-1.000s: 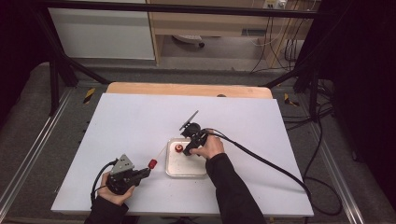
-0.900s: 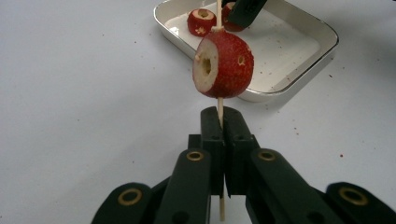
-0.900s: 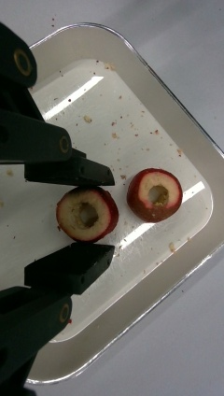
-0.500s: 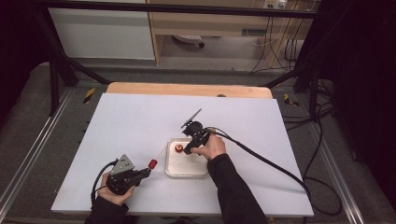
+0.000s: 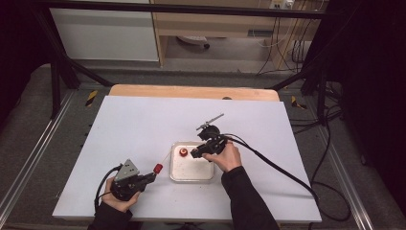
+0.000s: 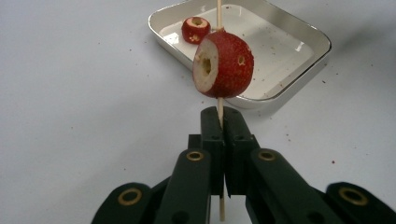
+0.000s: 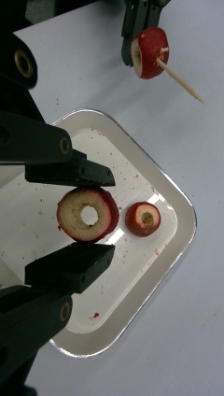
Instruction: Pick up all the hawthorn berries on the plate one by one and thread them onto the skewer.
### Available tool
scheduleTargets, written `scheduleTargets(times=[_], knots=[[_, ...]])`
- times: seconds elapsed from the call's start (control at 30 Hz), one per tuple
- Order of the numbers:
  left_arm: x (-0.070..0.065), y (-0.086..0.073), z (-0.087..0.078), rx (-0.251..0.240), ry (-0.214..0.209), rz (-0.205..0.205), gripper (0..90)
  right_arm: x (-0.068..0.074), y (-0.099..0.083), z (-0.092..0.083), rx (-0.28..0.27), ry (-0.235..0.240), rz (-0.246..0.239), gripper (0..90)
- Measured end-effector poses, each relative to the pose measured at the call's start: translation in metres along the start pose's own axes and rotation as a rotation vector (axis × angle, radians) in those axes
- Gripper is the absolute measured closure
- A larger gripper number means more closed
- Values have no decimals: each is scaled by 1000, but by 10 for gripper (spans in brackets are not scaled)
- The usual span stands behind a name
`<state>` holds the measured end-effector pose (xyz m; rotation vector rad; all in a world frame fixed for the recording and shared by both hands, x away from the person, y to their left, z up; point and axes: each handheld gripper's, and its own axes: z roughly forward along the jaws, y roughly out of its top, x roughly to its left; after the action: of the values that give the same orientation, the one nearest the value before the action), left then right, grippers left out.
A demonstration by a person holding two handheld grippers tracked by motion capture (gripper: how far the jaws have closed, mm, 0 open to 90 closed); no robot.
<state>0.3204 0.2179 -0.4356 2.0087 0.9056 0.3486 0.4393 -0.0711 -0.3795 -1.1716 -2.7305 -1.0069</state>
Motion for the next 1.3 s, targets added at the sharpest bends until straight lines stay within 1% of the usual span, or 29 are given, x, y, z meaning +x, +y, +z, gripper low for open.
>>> scheduleTargets(times=[0.07,0.17,0.33,0.47,0.53,0.57,0.6,0.63,0.67,0.73,0.8,0.83,0.87,0.9,0.93,0.97,1.0,1.03,1.07,1.1,1.3], knots=[[-2,1,0,-9,2,-6,881,-1,-5,-4,-44,7,19,611],[-4,2,1,-14,6,-16,881,-2,-14,-9,-122,41,58,611],[-10,5,4,-24,10,-29,881,-5,-30,-13,-231,85,110,611],[-14,10,8,-36,12,-35,881,-9,-39,-14,-310,103,153,611],[-17,14,9,-44,9,-37,881,-10,-43,-17,-359,115,179,611],[-19,15,11,-51,10,-41,880,-12,-46,-19,-397,121,198,611],[-20,17,11,-53,12,-40,880,-12,-47,-20,-414,122,203,611],[-21,19,12,-57,14,-45,881,-12,-48,-22,-434,126,210,611],[-22,21,13,-62,14,-55,881,-12,-48,-22,-434,126,210,611],[-24,24,16,-75,6,-83,881,-13,-50,-25,-483,137,229,611],[-27,27,20,-77,0,-98,881,-14,-52,-27,-525,141,247,611],[-29,28,22,-83,-1,-104,881,-15,-54,-29,-555,145,265,611],[-31,29,23,-86,-1,-108,881,-15,-54,-29,-555,145,265,611],[-35,32,26,-88,-5,-116,881,-16,-55,-31,-587,152,282,611],[-35,32,26,-88,-5,-116,881,-16,-55,-31,-587,152,282,611],[-36,33,27,-90,-7,-119,881,-17,-56,-33,-611,153,294,611],[-38,34,28,-93,-8,-125,881,-17,-56,-33,-611,153,294,611],[-39,35,29,-92,-12,-130,881,-19,-57,-35,-634,157,307,611],[-41,35,31,-96,-19,-135,881,-19,-57,-35,-634,157,307,611],[-42,36,32,-95,-21,-137,880,-19,-57,-36,-649,159,318,611],[-51,38,37,-98,-41,-143,880,-20,-56,-40,-712,165,335,612]])
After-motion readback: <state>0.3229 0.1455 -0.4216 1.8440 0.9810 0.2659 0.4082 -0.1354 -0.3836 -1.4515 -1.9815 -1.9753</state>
